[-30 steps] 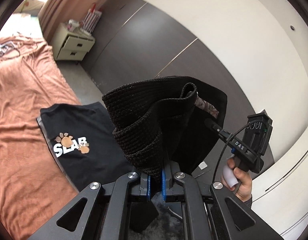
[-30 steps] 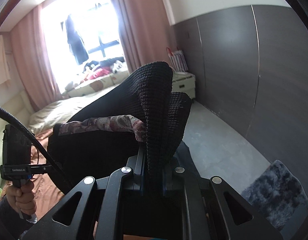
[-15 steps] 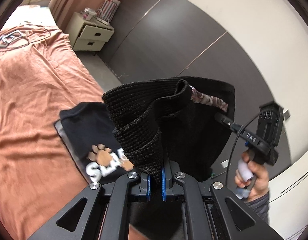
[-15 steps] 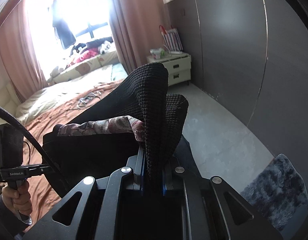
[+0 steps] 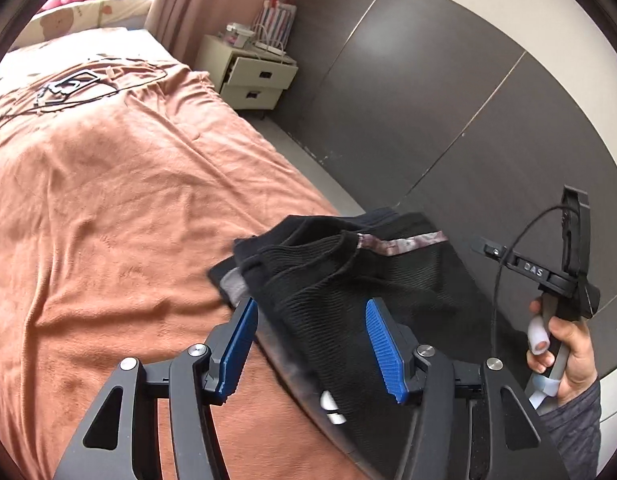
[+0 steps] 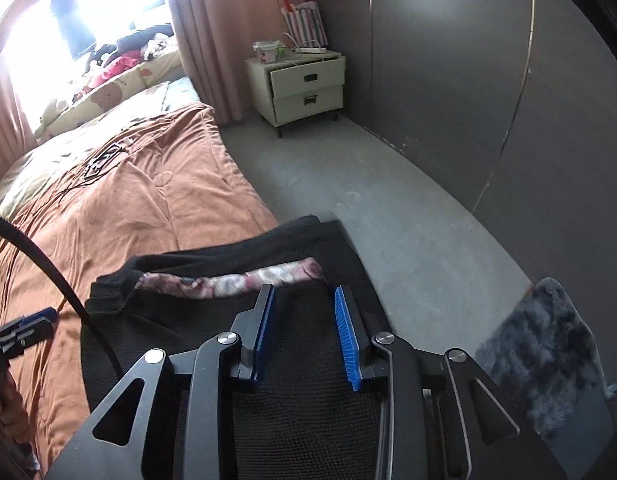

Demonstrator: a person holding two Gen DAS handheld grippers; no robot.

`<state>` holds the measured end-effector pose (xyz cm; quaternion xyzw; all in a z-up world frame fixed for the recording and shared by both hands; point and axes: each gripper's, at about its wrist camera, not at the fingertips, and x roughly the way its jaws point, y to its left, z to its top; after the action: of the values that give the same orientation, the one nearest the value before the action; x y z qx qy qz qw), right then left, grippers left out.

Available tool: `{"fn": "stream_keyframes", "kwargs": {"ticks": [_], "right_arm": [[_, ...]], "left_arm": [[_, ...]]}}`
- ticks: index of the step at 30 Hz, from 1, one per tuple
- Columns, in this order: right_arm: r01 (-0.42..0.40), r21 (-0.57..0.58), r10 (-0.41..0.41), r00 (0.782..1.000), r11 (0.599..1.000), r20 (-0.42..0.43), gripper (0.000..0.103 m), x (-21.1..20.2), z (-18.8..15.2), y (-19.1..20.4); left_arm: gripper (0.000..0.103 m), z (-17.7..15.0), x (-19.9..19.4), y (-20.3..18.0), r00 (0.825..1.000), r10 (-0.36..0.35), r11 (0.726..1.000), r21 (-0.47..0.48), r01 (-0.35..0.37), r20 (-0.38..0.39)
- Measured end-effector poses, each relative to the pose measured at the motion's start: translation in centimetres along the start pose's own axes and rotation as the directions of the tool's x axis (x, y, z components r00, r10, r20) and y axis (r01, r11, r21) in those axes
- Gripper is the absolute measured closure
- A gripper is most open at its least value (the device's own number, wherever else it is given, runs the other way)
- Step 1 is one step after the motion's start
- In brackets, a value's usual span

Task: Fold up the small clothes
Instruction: 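Lay the folded end down on the bundle and open both grippers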

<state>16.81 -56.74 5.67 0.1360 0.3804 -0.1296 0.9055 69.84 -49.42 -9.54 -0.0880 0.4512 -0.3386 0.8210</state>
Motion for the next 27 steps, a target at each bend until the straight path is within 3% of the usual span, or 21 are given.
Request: {"fn": "stream_keyframes", "kwargs": {"ticks": [6, 9, 13, 19, 22, 27], "right_arm": [[-0.047, -0.058, 0.047, 0.999, 0.997, -0.010, 0.076, -5.3, -2.5, 0.2], [-0.052, -0.075, 0.049, 0.998, 0.996, -0.047, 0.077, -5.9, -3.7, -0.4], [-0.043, -0.067, 0.036, 0.994, 0.997, -0.107, 0.084, -3.9, -3.7, -1.2], [-0.027, -0.054, 0.019, 0.988, 0.998, -0.154, 0.088, -0.8, -1.8, -1.4], [-0.009, -0.071, -0.003, 0.986, 0.997, -0.164, 0.088, 0.0, -1.8, -1.6], [0.031, -0.081, -0.044, 0.984, 0.996, -0.172, 0.088, 0.8, -1.1, -2.4]], "left_arm": [[0.046, 1.0, 0.1, -0.6, 0.999, -0.026, 0.999, 0.047, 0.025, 0.025], [0.048, 1.3, 1.1, -1.5, 0.999, -0.036, 0.994, 0.103, 0.035, 0.016], [0.048, 1.4, 3.7, -2.4, 0.997, -0.063, 0.985, 0.155, 0.070, -0.053], [0.048, 2.1, 8.5, -2.4, 0.995, 0.005, 0.976, 0.217, 0.016, -0.098], [0.052, 2.5, 10.3, -2.3, 0.991, 0.091, 0.965, 0.254, -0.064, -0.094], [0.051, 3.0, 11.9, -1.6, 0.989, 0.102, 0.969, 0.235, -0.076, -0.102]]}}
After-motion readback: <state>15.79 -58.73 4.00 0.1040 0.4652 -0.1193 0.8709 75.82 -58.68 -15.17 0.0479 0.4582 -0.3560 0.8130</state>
